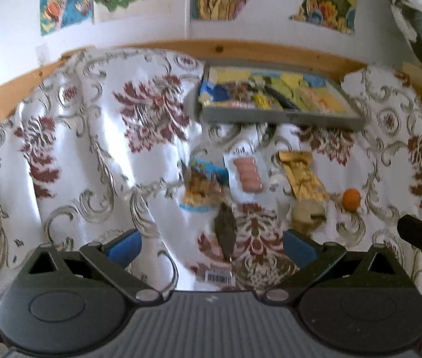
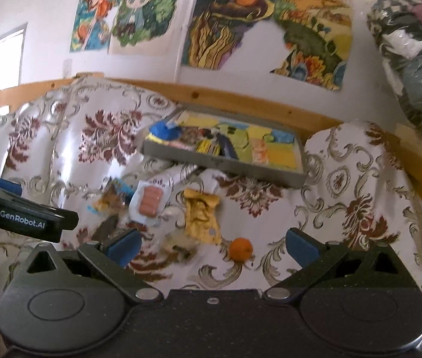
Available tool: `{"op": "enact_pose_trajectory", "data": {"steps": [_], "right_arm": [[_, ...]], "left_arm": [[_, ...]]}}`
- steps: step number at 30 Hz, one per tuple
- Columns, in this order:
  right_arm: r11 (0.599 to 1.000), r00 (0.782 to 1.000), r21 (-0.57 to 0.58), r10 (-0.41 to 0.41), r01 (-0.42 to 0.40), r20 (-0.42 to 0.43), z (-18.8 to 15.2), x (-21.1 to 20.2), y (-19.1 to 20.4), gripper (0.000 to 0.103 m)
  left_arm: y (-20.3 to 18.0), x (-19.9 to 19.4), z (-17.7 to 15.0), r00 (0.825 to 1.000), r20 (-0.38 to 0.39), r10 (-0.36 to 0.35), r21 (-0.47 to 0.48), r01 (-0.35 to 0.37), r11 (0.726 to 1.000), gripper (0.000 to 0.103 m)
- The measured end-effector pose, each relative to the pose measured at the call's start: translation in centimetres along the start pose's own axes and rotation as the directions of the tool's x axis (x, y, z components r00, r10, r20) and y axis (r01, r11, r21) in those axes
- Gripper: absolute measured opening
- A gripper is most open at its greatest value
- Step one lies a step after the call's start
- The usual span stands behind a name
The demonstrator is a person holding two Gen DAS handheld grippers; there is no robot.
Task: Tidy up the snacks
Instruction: 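Lift both tools out of the tray back over the snack pile, then grasp the dark dried snack strip with the left tool while the right tool grasps the round wrapped biscuit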
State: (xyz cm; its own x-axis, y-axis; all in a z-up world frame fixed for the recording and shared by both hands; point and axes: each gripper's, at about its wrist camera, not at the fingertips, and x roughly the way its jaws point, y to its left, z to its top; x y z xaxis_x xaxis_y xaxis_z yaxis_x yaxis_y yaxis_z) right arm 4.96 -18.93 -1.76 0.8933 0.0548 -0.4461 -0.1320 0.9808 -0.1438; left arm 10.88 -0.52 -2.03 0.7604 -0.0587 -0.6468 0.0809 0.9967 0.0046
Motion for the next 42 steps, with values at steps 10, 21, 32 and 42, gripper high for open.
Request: {"op": "enact_pose_trajectory", "data": {"steps": [10,21,32,42], "right_arm": [[0.999,0.994,-0.019,0.026,-0.028,-0.107,-0.5,1.7,0.5,0.102],[0.998,0.982,0.023,0.053,-0.050,-0.179,-0.5,3.8,0.3,0.102],[0.995,0.972,-0.002,0.093,-0.096,-0.216,-0.1,6.2,0.8,0.102],[0.993,0.969,-0.043,0.097,-0.110,-0.228,0.8,9.1,1.2,0.102]], "left_arm": [[0.2,1.2,-0.2,0.996,-0.085,-0.005,-0.011,0.004,1.000,0.103],[0.8,2.6,-0.1,0.991,-0.123,-0.050,-0.075,0.041,0.996,0.103],[0.9,5.1,0.7,0.986,-0.158,-0.053,-0.059,0.045,0.997,0.103],[0.9,7.3,1.7,0.980,-0.171,-0.102,-0.085,0.088,0.992,0.103]]}}
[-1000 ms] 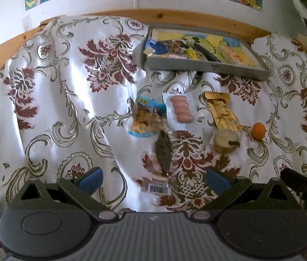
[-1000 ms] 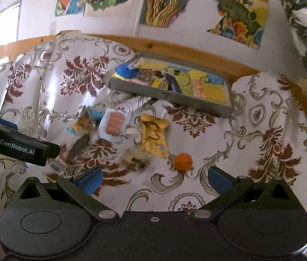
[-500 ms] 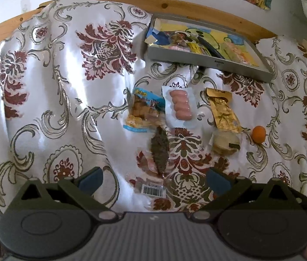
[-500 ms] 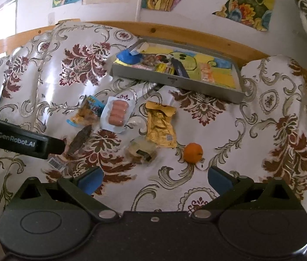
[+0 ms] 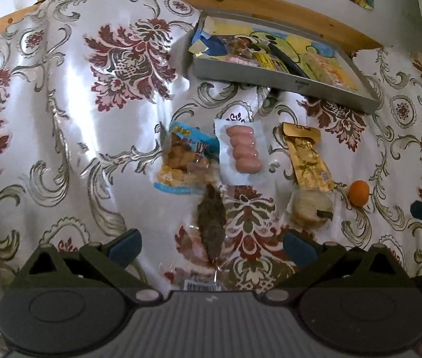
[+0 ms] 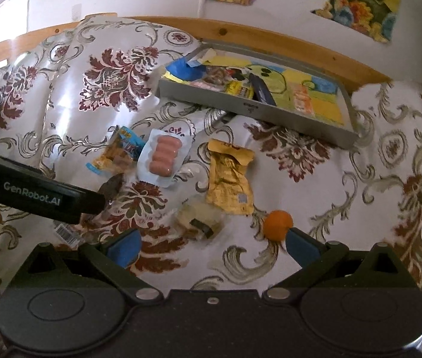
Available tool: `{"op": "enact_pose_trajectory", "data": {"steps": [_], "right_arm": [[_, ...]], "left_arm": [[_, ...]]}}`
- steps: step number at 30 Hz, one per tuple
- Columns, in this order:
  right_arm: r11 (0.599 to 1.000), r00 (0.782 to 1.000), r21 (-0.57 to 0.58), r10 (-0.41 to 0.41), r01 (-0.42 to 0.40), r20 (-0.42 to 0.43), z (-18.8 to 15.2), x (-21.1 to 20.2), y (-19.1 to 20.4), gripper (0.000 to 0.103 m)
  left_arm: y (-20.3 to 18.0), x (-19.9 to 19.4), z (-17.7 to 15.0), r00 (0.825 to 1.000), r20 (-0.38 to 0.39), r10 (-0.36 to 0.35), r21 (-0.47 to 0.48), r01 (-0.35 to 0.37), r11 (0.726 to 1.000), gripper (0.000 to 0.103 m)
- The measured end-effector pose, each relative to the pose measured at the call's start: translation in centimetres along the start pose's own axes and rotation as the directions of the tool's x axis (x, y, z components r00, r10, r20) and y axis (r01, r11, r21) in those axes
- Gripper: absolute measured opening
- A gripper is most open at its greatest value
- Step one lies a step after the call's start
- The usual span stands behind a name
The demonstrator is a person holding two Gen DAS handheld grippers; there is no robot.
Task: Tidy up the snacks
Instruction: 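Grasp the dark dried snack strip with the left tool while the right tool grasps the round wrapped biscuit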
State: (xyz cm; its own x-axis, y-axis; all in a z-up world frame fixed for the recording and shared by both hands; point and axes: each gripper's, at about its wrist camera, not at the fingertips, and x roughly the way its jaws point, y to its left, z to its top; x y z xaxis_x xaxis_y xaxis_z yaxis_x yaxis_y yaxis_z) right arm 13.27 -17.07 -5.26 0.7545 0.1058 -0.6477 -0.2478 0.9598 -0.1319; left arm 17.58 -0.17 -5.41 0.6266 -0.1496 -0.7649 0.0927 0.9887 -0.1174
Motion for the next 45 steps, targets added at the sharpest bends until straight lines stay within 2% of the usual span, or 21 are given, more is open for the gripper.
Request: {"op": "enact_pose_trajectory", "data": {"steps": [8,12,15,19,26,33,45], "right_arm": [[0.996,0.999,-0.081,0.036,-0.034,0.029,1.1,1.8,-0.4,0.102],[0.986,0.995,-0.150,0.086,-0.077,0.054,1.4,2.9,-0.7,0.102],[0.976,0.992,-0.190,0.115,-0.102,0.057,1.4,4.0,-0.9,0.102],[0.969,0.987,-0.204,0.153,-0.143,0.037,1.3,5.7,-1.0,0.102],[0.960,0.984,-0.215,0.179,-0.180,-0.021,0.9,8.1,-0.8,0.096],[0.945,0.982,-0.269,0.181,-0.187,-0.049,0.6,8.9,-0.2,0.091],[0.931,0.978,-0.300,0.194,-0.207,-0.075,0.5,9.6,-0.1,0.081]], "left_arm": [[0.3,1.2,0.8,1.000,-0.009,-0.014,0.009,0.014,1.000,0.103],[0.4,1.4,1.1,0.999,0.032,0.028,0.026,-0.029,0.999,0.103],[0.4,1.8,1.3,0.999,0.033,0.030,0.033,-0.031,0.999,0.103],[0.3,2.7,1.3,1.000,0.005,0.002,0.031,-0.002,1.000,0.103],[0.0,4.1,0.7,0.999,-0.031,0.012,0.053,-0.011,0.999,0.102],[0.0,5.5,0.6,0.994,-0.076,0.084,0.096,-0.077,0.992,0.091],[-0.5,5.4,0.3,0.993,-0.071,0.099,0.129,-0.089,0.988,0.089]]}}
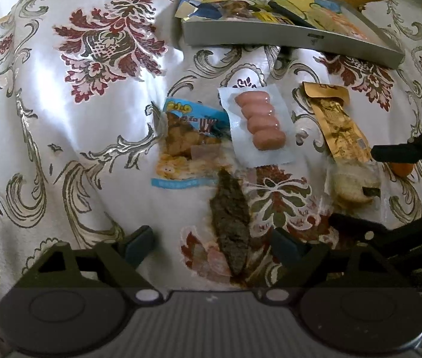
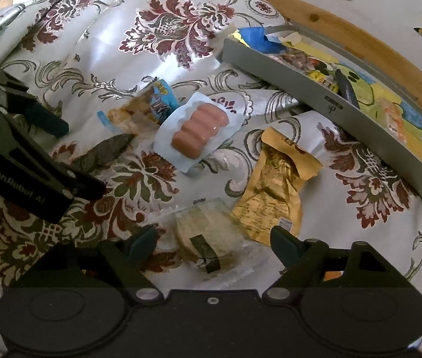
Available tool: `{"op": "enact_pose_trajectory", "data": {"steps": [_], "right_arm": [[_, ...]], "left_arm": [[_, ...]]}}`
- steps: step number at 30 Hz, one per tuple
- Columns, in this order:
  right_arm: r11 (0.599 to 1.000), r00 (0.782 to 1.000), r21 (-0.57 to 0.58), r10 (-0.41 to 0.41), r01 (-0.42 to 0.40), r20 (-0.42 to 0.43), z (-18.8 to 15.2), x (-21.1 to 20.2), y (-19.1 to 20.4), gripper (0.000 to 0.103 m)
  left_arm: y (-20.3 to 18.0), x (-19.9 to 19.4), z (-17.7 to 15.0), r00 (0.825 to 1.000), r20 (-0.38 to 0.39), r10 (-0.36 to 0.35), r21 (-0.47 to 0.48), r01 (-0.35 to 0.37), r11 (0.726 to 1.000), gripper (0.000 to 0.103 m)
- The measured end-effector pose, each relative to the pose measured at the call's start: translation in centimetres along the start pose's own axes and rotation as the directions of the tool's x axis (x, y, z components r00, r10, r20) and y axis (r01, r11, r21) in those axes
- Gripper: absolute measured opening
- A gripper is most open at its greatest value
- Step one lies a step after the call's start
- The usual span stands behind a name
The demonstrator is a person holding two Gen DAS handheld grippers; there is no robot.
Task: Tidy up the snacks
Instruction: 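Grasp the dark dried snack strip with the left tool while the right tool grasps the round wrapped biscuit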
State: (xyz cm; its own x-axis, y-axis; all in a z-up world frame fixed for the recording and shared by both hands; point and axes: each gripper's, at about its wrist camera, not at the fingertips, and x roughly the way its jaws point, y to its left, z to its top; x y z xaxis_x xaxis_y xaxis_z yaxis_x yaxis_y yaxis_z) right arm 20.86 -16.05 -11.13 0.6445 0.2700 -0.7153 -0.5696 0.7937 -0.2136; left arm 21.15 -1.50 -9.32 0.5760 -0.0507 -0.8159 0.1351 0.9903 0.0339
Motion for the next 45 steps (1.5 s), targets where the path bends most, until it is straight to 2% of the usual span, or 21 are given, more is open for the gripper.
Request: {"op": "enact_pose_trajectory", "data": {"steps": [10,18,22,29,35,40,45], "right_arm": [[0.998,0.998,0.043,0.054,-0.053,-0.029,0.2,0.4,-0.3,0.064],[0.995,0.997,0.072,0.074,-0.071,-0.035,0.3,0.4,-0.7,0.062],[0.994,0.997,0.089,0.073,-0.070,-0.034,0.4,0.3,-0.7,0.051],[0.996,0.998,0.076,0.058,-0.054,-0.041,0.5,0.1,0.0,0.049],[0.997,0.999,0.067,0.037,-0.034,-0.039,0.6,-0.8,0.1,0.049],[0.998,0.999,0.066,0.020,-0.017,-0.041,0.5,-1.7,0.2,0.049],[0.997,0.999,0.071,-0.017,0.019,-0.031,0.4,-3.1,0.4,0.048]], "left_arm": [[-0.4,-0.1,-0.3,1.000,0.009,0.026,0.040,-0.027,0.999,0.075],[-1.0,-0.6,-0.6,1.000,0.019,0.015,0.071,-0.017,0.997,0.061],[-1.4,-0.6,-0.7,1.000,0.023,0.013,0.094,-0.015,0.995,0.051],[-1.7,-1.0,-0.7,0.999,0.043,0.000,0.100,-0.004,0.995,0.051],[-1.8,-1.3,-0.8,0.998,0.046,-0.039,0.087,0.035,0.996,0.050],[-1.3,-1.5,-0.9,0.996,0.032,-0.085,0.026,0.084,0.996,0.050],[-1.1,-1.9,-1.1,0.980,0.005,-0.198,-0.051,0.198,0.979,0.049]]}}
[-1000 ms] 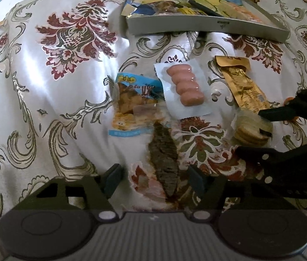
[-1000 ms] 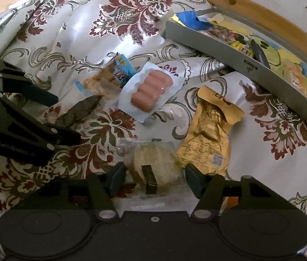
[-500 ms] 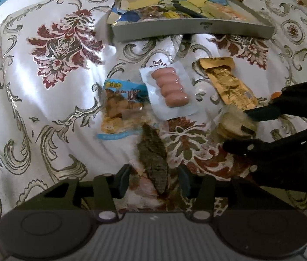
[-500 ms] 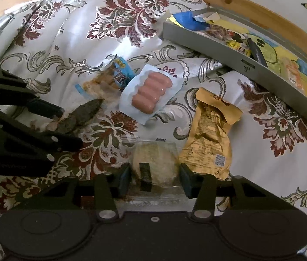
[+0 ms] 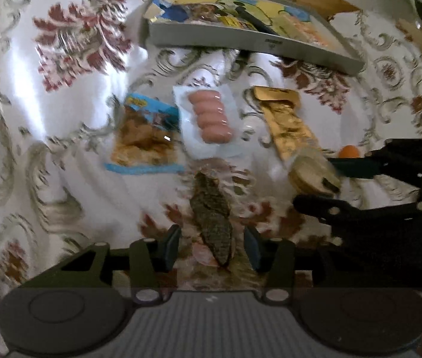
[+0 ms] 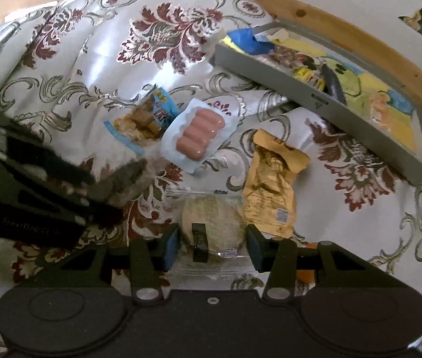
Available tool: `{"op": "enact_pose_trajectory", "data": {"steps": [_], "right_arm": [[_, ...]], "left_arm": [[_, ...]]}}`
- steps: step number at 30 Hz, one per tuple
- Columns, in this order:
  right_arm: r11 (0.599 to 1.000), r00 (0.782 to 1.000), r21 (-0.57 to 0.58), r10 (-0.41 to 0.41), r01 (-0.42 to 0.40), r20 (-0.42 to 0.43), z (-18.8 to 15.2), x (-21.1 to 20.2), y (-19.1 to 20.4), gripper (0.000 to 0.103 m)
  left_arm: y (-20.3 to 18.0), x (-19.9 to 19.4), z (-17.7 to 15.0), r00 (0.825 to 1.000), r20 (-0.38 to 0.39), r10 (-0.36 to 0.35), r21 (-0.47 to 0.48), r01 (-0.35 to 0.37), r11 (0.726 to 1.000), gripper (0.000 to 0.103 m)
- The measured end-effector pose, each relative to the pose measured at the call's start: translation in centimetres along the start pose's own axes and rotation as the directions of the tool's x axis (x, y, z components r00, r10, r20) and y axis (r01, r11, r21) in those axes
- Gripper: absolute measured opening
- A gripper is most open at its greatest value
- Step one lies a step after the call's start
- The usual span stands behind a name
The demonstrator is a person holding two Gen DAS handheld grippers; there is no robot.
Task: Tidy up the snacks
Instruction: 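Grasp the dark dried snack strip with the left tool while the right tool grasps the round wrapped biscuit, then carry the dried strip and wrapped biscuit up over the grey tray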
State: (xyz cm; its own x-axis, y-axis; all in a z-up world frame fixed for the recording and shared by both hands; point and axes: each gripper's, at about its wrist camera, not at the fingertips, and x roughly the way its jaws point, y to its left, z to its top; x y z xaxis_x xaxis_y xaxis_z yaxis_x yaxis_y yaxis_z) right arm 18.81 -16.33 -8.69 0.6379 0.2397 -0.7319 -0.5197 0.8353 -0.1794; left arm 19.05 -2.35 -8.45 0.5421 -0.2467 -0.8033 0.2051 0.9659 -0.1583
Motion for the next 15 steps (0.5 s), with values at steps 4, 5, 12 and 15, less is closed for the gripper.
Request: {"op": "enact_pose_trajectory", "data": {"steps": [4,5,12,15], "right_arm": [[1.000,0.999,0.008,-0.028,0.028,0.016,0.0,-1.1,0.0,0.048],[0.999,0.999,0.007,-0.036,0.036,0.023,-0.1,-1.4,-0.1,0.048],[0.997,0.994,0.040,-0.074,0.071,0.077,0.1,-3.3,-0.6,0.048],[0.995,0.992,0.053,-0.084,0.079,0.092,0.2,-3.9,-0.5,0.049]], "left_arm": [[-0.4,0.1,-0.6,0.998,-0.026,-0.048,-0.027,0.047,0.999,0.049],[-0.4,0.0,-0.7,0.998,-0.027,-0.055,-0.035,0.054,0.998,0.049],[-0.1,-0.9,-0.8,0.992,0.014,-0.129,-0.085,0.130,0.988,0.049],[0.0,-1.0,-0.7,0.987,0.022,-0.157,-0.100,0.159,0.982,0.049]]}}
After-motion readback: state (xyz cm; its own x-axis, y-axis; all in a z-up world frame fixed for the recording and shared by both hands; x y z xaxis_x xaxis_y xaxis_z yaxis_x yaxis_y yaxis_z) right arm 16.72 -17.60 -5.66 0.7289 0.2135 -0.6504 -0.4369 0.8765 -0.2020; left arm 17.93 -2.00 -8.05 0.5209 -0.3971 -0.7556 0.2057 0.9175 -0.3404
